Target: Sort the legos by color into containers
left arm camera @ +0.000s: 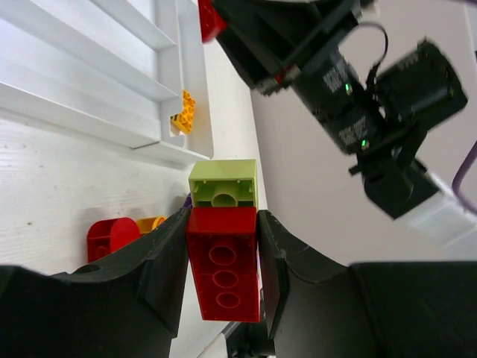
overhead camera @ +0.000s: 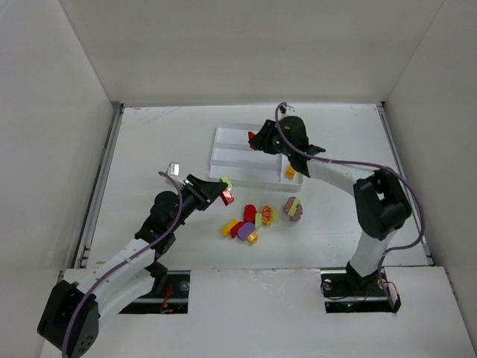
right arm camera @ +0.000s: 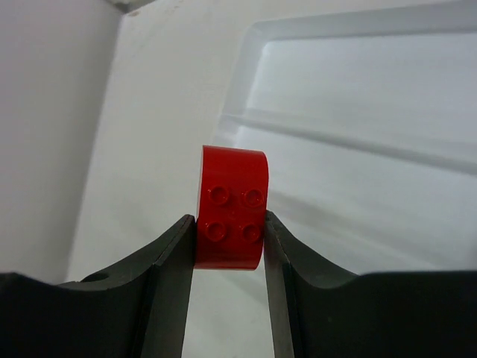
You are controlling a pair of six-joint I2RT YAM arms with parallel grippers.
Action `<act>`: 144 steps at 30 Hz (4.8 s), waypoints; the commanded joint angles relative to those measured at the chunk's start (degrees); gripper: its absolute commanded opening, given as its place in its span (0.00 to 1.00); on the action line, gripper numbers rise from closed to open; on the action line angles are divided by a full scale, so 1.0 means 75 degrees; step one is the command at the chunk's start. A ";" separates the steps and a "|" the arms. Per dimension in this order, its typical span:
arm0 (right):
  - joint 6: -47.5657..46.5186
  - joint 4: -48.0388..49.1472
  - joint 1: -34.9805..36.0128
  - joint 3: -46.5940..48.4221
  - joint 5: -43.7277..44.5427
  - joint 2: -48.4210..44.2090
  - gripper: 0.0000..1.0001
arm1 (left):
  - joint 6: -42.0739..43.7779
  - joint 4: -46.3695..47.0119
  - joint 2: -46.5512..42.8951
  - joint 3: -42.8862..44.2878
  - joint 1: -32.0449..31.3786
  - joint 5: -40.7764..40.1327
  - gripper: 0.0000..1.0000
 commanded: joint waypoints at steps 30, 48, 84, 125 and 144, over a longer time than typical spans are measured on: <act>-0.3184 -0.4336 -0.0628 0.5052 0.2763 0.3058 0.62 | 0.0306 0.1440 0.1229 0.0202 0.0095 0.0701 0.12; 0.1758 0.4028 0.0449 -0.3560 -0.2016 -0.2943 0.69 | -0.0561 0.2470 0.1053 0.0402 0.0271 0.2036 0.15; 0.3484 0.6903 0.1434 -0.4394 -0.2921 -0.2299 0.56 | -0.0994 0.2881 0.0678 0.0296 -0.0374 0.2459 0.16; 0.4081 0.7008 0.1000 -0.4487 -0.2569 -0.2170 0.39 | -0.0573 0.2564 0.0748 0.0284 -0.0362 0.2155 0.45; 0.4128 0.7161 0.0942 -0.4651 -0.2546 -0.1912 0.39 | -0.0409 0.2787 0.0843 0.0355 -0.0585 0.1908 0.15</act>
